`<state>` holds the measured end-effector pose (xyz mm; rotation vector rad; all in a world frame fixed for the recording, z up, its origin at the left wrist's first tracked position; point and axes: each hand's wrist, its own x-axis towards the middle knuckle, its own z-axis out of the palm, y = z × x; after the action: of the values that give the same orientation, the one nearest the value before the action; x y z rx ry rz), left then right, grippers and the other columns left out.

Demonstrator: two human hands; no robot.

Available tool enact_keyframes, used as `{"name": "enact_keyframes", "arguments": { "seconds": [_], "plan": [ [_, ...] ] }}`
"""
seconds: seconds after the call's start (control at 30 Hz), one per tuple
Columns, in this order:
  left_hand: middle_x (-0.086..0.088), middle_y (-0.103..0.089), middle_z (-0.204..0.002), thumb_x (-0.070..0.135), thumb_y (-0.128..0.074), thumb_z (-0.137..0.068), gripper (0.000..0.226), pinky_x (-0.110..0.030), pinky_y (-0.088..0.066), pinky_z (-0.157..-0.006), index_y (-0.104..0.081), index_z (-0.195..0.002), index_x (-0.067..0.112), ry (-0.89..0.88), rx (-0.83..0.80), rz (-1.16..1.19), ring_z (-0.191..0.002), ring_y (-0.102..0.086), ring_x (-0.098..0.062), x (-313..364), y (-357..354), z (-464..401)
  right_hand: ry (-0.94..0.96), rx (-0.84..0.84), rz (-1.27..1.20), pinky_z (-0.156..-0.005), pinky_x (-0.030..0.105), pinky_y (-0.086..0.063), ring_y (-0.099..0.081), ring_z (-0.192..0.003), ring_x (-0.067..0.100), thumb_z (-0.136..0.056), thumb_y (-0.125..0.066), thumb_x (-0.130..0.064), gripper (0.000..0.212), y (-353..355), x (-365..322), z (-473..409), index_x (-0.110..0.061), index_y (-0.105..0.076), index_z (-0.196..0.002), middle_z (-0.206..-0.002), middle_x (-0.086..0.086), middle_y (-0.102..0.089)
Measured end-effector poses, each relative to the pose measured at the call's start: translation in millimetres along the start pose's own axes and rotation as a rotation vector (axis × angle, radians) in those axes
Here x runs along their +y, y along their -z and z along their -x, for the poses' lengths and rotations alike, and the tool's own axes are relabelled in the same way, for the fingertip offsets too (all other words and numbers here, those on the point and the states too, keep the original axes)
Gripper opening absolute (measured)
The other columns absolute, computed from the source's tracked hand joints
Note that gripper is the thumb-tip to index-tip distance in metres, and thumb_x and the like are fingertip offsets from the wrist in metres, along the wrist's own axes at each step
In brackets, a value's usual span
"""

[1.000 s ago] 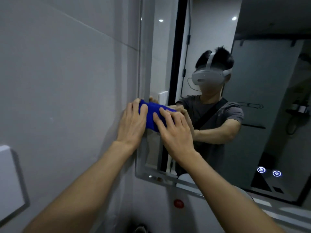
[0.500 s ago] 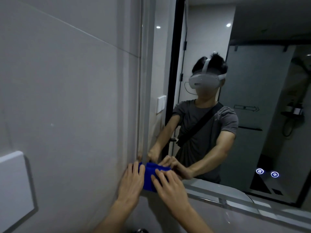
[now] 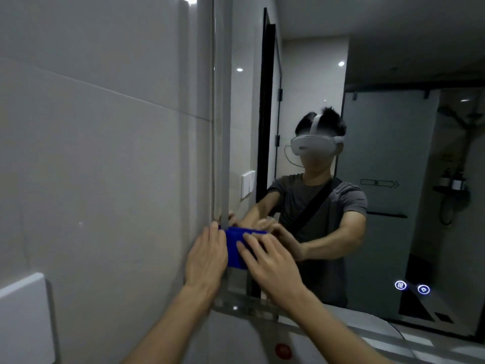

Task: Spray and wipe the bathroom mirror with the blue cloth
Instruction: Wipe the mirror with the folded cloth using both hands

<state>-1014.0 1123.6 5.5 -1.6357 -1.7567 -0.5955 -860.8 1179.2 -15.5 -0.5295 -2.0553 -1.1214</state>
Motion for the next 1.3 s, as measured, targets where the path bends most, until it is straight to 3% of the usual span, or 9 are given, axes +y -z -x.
{"name": "enact_keyframes", "arguments": {
  "seconds": [0.07, 0.13, 0.23, 0.37, 0.47, 0.63, 0.93, 1.13, 1.3],
  "plan": [
    [-0.028, -0.07, -0.092, -0.008, -0.073, -0.067, 0.018, -0.036, -0.057, -0.059, -0.069, -0.084, -0.005, -0.018, 0.1, -0.053, -0.07, -0.069, -0.038, -7.1, 25.2, -30.6, -0.018, 0.04, 0.039, -0.093, 0.041, -0.052, -0.065, -0.105, 0.029, -0.085, -0.061, -0.013, 0.034, 14.1, 24.0, -31.5, -0.011, -0.069, -0.118, -0.122, 0.015, -0.067],
    [-0.028, -0.07, -0.095, -0.004, -0.052, -0.078, 0.02, -0.036, -0.058, -0.065, -0.068, -0.088, -0.006, -0.034, 0.2, -0.122, -0.076, -0.07, -0.038, -14.7, 48.4, -62.1, -0.036, 0.063, 0.067, -0.095, 0.042, -0.051, -0.063, -0.109, 0.031, -0.084, -0.058, -0.014, 0.039, 27.8, 48.7, -63.0, -0.009, -0.067, -0.122, -0.125, 0.016, -0.066],
    [-0.028, -0.066, -0.107, -0.009, -0.066, -0.076, 0.028, -0.039, -0.055, -0.075, -0.064, -0.104, -0.007, -0.016, 0.238, -0.192, -0.087, -0.068, -0.038, -23.4, 81.8, -104.2, -0.056, 0.06, 0.106, -0.101, 0.045, -0.046, -0.059, -0.117, 0.033, -0.085, -0.064, -0.017, 0.045, 44.1, 82.0, -108.1, -0.007, -0.061, -0.128, -0.131, 0.018, -0.061],
    [-0.02, -0.056, -0.123, 0.0, -0.053, -0.09, 0.037, -0.037, -0.047, -0.086, -0.046, -0.126, -0.001, -0.02, 0.304, -0.197, -0.104, -0.059, -0.032, -37.7, 110.8, -151.4, -0.083, 0.011, 0.128, -0.111, 0.049, -0.038, -0.046, -0.131, 0.037, -0.087, -0.063, -0.019, 0.056, 60.9, 116.7, -161.7, -0.006, -0.049, -0.14, -0.142, 0.02, -0.05],
    [-0.023, -0.05, -0.136, 0.007, -0.057, -0.093, 0.055, -0.038, -0.042, -0.101, -0.033, -0.141, -0.002, -0.059, 0.376, -0.202, -0.12, -0.054, -0.034, -47.0, 131.6, -181.8, -0.104, 0.031, 0.154, -0.114, 0.05, -0.034, -0.039, -0.136, 0.037, -0.085, -0.067, -0.012, 0.063, 71.5, 138.1, -194.9, -0.007, -0.043, -0.143, -0.146, 0.019, -0.045],
    [-0.028, -0.039, -0.148, 0.008, -0.056, -0.095, 0.064, -0.04, -0.033, -0.112, -0.021, -0.147, -0.005, -0.033, 0.432, -0.275, -0.135, -0.043, -0.038, -51.5, 168.4, -230.9, -0.131, 0.114, 0.207, -0.113, 0.049, -0.032, -0.04, -0.134, 0.036, -0.082, -0.07, -0.008, 0.064, 87.9, 168.8, -244.3, -0.006, -0.046, -0.14, -0.144, 0.018, -0.047],
    [-0.032, -0.051, -0.132, -0.006, -0.056, -0.089, 0.053, -0.05, -0.044, -0.092, -0.035, -0.137, -0.005, -0.097, 0.547, -0.174, -0.116, -0.053, -0.047, -66.2, 226.9, -301.8, -0.187, 0.143, 0.281, -0.102, 0.049, -0.044, -0.035, -0.136, 0.032, -0.088, -0.066, -0.009, 0.063, 120.7, 222.9, -326.6, -0.011, -0.038, -0.144, -0.146, 0.013, -0.04],
    [-0.037, -0.052, -0.126, -0.006, -0.058, -0.088, 0.053, -0.055, -0.043, -0.088, -0.037, -0.136, -0.011, -0.113, 0.637, -0.222, -0.109, -0.053, -0.052, -53.7, 250.4, -324.6, -0.216, 0.184, 0.289, -0.107, 0.045, -0.038, -0.041, -0.13, 0.032, -0.09, -0.065, -0.014, 0.061, 134.3, 250.9, -347.6, -0.012, -0.037, -0.145, -0.14, 0.015, -0.045],
    [-0.033, -0.05, -0.131, 0.003, -0.06, -0.091, 0.055, -0.051, -0.041, -0.099, -0.035, -0.139, -0.006, -0.226, 0.658, -0.12, -0.117, -0.052, -0.046, -36.8, 252.7, -334.2, -0.231, 0.221, 0.286, -0.107, 0.046, -0.04, -0.041, -0.131, 0.031, -0.092, -0.063, -0.015, 0.059, 149.3, 276.1, -334.0, -0.012, -0.037, -0.145, -0.141, 0.014, -0.044]
  ]
}}
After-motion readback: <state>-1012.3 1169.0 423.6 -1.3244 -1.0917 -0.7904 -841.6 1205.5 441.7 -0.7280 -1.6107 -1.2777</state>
